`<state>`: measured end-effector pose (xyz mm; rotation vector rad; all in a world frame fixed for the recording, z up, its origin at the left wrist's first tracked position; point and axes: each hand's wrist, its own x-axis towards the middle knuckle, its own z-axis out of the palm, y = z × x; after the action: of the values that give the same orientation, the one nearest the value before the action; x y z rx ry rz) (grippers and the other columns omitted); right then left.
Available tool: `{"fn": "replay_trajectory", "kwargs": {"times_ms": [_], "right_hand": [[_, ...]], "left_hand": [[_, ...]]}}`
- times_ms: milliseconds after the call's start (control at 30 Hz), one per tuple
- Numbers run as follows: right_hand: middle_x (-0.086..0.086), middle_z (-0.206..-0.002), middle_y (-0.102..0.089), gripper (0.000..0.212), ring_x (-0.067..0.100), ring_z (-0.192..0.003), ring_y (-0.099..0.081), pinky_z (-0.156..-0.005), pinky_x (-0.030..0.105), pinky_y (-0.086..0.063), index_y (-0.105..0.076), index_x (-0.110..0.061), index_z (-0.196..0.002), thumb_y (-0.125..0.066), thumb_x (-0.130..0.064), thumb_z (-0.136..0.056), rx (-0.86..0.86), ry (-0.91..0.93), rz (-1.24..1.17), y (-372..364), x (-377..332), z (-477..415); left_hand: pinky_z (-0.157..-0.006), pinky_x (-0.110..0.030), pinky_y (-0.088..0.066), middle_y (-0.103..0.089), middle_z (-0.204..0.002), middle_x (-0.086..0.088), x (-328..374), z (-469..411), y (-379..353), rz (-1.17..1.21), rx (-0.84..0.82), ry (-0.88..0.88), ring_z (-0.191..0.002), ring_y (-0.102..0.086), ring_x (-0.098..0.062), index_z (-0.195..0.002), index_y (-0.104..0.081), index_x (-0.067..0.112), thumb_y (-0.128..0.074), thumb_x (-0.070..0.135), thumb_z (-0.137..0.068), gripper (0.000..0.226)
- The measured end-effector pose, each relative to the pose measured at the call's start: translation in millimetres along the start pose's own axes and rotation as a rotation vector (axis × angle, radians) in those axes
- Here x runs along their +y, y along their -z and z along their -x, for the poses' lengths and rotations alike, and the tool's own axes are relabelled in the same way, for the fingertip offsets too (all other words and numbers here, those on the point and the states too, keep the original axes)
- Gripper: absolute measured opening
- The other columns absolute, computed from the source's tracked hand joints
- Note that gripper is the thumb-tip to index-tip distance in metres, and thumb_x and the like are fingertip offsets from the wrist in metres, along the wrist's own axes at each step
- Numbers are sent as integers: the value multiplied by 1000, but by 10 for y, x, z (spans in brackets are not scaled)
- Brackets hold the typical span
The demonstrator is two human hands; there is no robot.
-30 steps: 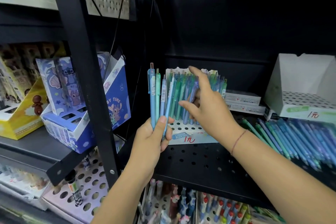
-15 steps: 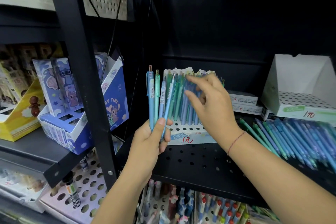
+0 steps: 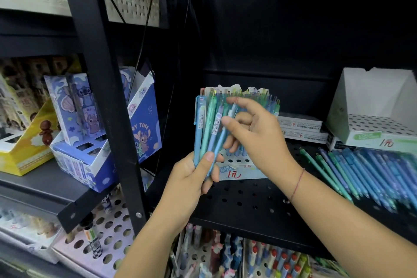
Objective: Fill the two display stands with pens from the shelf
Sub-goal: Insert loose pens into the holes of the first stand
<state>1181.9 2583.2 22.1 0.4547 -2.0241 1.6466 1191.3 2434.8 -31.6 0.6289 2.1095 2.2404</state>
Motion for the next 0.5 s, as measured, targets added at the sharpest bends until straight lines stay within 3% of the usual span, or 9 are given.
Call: {"fn": "replay_trajectory", "kwargs": {"times_ms": [67, 167, 267, 367, 500], "right_hand": [[6, -64, -61, 41, 18, -54, -63, -53, 24, -51, -49, -18, -128, -61, -7, -91, 14, 24, -57, 0, -22, -10], [18, -72, -61, 46, 21, -57, -63, -57, 27, -53, -42, -24, -128, -60, -5, -91, 177, 127, -89, 62, -72, -25], [15, -72, -59, 41, 21, -59, -64, -61, 32, -56, -40, -23, -125, -60, -7, -92, 333, 255, 33, 145, -77, -27], [8, -73, -59, 42, 17, -62, -65, -63, 41, -56, -38, -31, -122, -60, -11, -92, 321, 305, 213, 136, -37, -10], [1, -73, -55, 46, 19, -64, -63, -59, 42, -54, -37, -37, -124, -62, -16, -91, 202, 296, 392, 62, 59, -26]], "left_hand": [[-51, -12, -38, -57, -64, 2, 8, 2, -8, 14, 6, 3, -49, -39, -9, -96, -67, 14, -45, 41, -91, 36], [-47, -13, -36, -55, -61, 4, 14, 5, -12, 62, 88, -7, -49, -40, -9, -91, -64, 11, -43, 35, -95, 33], [-46, -14, -34, -52, -61, 3, 24, 12, -12, 114, 175, -27, -49, -38, -8, -93, -64, 11, -42, 30, -98, 30], [-45, -14, -33, -49, -60, 4, 22, 7, -13, 119, 209, -16, -49, -35, -9, -95, -63, 11, -41, 29, -100, 29], [-46, -15, -32, -49, -60, 4, 11, -13, -16, 95, 213, -7, -48, -33, -9, -95, -64, 12, -42, 30, -99, 28]]}}
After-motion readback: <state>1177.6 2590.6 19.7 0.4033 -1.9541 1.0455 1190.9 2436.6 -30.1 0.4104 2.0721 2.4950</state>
